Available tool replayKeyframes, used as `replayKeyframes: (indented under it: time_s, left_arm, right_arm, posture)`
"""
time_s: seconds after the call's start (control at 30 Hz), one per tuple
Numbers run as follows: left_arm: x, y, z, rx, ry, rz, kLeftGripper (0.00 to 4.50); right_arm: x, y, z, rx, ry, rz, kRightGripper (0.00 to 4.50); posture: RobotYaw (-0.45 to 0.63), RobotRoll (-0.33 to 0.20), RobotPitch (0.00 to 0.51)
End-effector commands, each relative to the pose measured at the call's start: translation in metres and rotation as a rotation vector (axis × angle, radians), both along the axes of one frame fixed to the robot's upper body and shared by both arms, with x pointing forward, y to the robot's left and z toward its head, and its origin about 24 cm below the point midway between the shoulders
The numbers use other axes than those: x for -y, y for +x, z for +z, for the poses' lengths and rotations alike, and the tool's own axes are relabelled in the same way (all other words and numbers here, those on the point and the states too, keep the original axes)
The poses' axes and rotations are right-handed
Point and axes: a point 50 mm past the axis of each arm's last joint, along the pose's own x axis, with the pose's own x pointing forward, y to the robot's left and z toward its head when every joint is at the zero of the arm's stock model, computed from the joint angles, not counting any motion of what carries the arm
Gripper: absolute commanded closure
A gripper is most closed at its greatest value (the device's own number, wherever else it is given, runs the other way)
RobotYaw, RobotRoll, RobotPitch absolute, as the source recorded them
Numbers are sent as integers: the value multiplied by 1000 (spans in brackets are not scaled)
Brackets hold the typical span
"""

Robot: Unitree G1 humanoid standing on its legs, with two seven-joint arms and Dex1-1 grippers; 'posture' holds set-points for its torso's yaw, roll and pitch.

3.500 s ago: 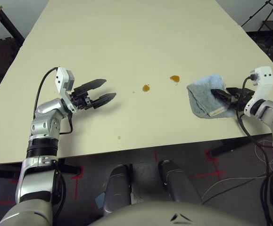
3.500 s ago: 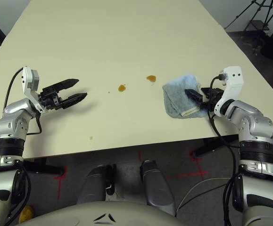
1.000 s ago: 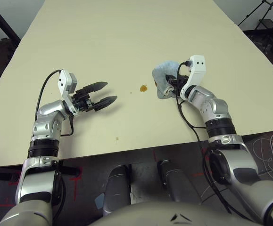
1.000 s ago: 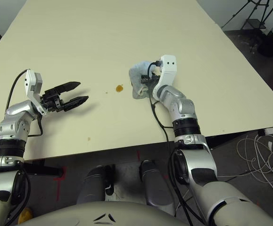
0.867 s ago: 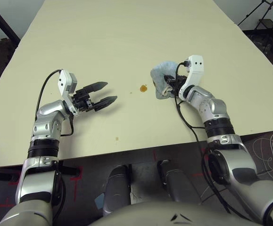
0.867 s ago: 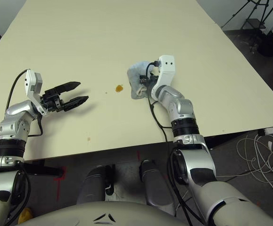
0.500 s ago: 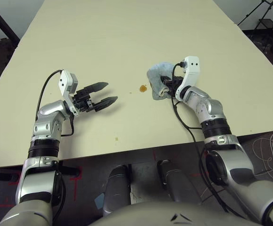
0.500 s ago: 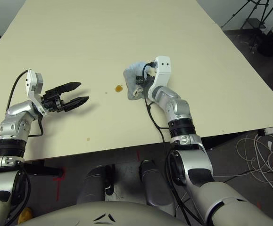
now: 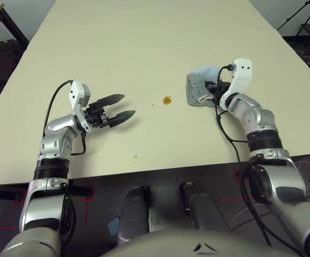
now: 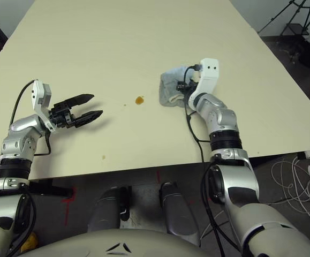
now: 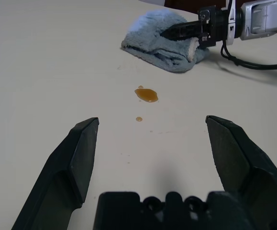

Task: Wipe the water off the table with a rag.

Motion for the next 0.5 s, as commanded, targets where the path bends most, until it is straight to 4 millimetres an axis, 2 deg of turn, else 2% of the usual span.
replayKeyframes:
  time_s: [0.03,0.2,0.4,0.5]
  left_arm:
    - [3,-1,-3,-7,12,-17,0]
    - [3,-1,-3,-10,13,-19,0]
    - [2,1,-3,-13,18,-21,0]
    - [2,1,-3,-14,19,-23,0]
  right_arm:
    - [14,2,10,35,0,-39,4358]
    - [0,-3,1,0,31,22,4358]
    - [-50,-18,-15,-71,119,158,4359]
    - [-68,-24,-19,-96,154,200,4359]
  posture:
    - [-171,0,150]
    - [-178,0,153]
    - [-183,0,157]
    - [-184,0,159]
